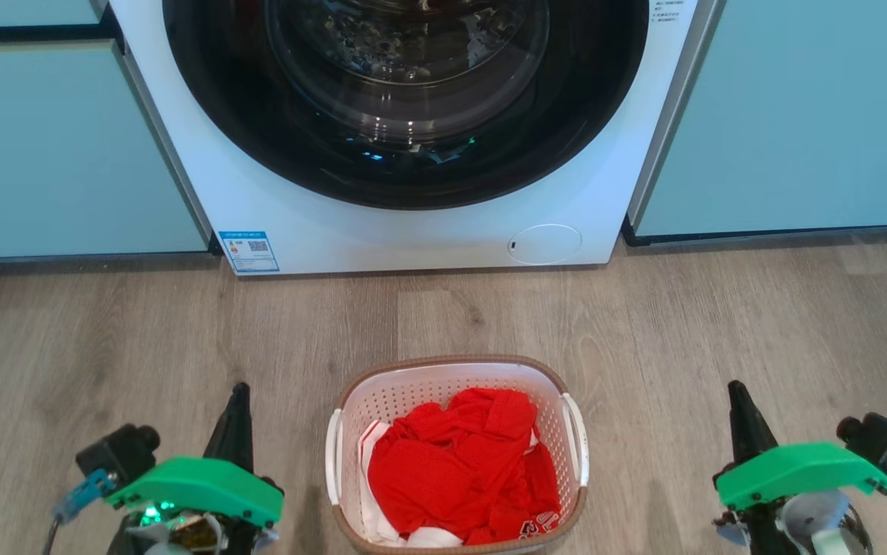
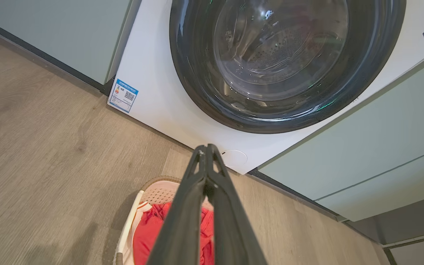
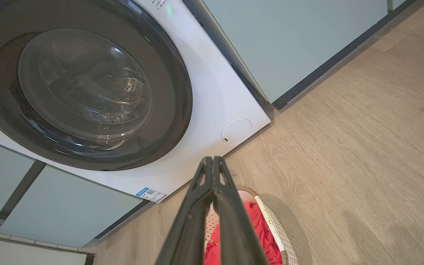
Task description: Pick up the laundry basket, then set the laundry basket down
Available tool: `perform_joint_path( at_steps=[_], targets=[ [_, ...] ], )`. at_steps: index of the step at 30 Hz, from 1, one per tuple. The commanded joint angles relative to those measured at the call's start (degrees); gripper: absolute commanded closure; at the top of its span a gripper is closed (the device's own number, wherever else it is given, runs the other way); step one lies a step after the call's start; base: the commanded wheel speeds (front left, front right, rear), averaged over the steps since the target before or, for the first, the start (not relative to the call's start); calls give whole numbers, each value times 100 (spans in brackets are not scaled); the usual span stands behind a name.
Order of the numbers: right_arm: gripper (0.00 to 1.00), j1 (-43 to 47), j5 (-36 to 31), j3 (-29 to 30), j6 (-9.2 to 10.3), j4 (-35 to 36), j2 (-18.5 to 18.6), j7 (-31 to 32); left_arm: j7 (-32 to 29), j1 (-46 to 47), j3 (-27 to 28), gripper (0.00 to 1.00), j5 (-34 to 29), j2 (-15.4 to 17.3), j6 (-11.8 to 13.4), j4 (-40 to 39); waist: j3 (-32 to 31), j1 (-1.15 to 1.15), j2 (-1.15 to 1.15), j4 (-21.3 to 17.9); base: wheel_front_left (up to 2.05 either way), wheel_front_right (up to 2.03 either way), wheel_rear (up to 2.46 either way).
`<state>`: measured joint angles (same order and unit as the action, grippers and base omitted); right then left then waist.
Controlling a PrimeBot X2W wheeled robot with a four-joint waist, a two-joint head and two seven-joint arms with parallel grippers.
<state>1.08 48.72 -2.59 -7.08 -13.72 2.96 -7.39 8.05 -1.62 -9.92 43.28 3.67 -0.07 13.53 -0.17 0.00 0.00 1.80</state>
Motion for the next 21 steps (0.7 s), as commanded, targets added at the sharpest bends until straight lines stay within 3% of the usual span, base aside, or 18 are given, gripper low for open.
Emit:
perform_joint_path(
  at_steps=[1,21],
  targets=[
    [100,-351,152,7,-17,162,106,48,-40,331,186,100,154,96,-64,-160,1,0,0,-3,0,0,0],
    [100,-448,1347,191,-23,113,120,363,-357,446,498,100,1516,110,-249,-108,10,0,0,-51,0,0,0]
  ],
)
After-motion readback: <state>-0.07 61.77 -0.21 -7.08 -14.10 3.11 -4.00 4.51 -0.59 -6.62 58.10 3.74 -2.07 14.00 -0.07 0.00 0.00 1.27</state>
